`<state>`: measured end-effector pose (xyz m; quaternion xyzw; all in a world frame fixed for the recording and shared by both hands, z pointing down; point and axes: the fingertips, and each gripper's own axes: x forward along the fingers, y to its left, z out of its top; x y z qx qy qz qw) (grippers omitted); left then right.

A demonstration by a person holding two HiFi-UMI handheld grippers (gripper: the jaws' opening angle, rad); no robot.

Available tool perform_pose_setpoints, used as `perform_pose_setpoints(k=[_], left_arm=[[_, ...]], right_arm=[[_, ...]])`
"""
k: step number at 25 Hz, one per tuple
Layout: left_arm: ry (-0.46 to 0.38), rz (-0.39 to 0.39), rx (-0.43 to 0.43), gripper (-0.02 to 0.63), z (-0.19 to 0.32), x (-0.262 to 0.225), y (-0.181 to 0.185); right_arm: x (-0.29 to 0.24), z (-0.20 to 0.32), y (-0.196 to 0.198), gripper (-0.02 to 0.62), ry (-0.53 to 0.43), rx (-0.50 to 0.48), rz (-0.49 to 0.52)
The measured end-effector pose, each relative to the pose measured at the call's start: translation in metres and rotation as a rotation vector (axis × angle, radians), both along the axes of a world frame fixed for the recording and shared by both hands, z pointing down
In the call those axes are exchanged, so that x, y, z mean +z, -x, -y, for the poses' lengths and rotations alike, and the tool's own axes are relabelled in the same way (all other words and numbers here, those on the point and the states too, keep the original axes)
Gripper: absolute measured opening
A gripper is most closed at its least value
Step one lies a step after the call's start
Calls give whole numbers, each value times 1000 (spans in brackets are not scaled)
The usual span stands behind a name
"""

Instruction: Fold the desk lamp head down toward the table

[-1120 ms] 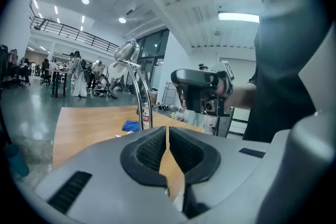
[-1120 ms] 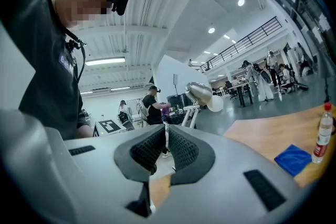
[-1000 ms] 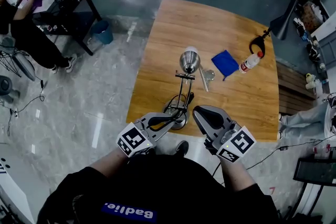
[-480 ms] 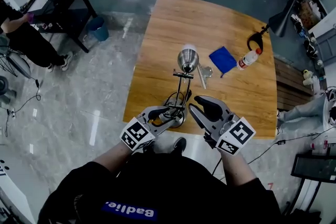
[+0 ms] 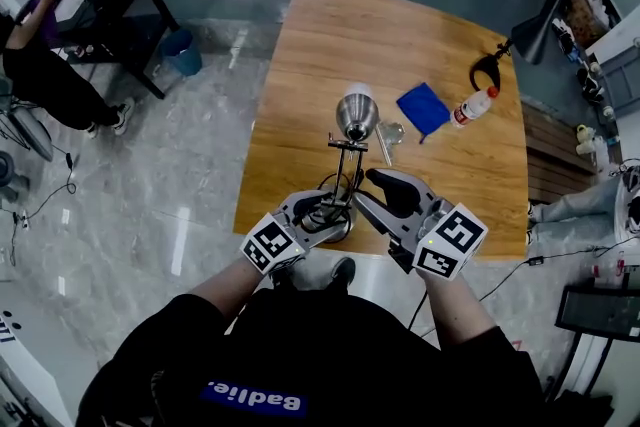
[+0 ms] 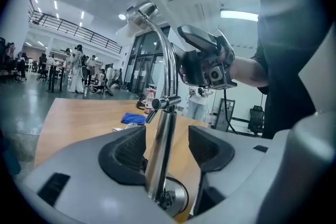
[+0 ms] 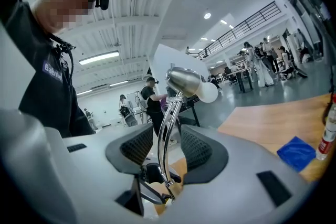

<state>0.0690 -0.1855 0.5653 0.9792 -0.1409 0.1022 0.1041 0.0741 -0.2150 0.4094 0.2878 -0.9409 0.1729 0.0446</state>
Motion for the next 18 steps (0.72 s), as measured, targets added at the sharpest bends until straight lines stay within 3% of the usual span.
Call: perform_pose_setpoints(k=[10,18], left_arm=[[-24,44,78,244,8,10,-25],[-10,82,78,230,8,30,-29]], right_arm=[[13,16,18,149,75,-81,-5],[13,17,24,127,110,-175,14]])
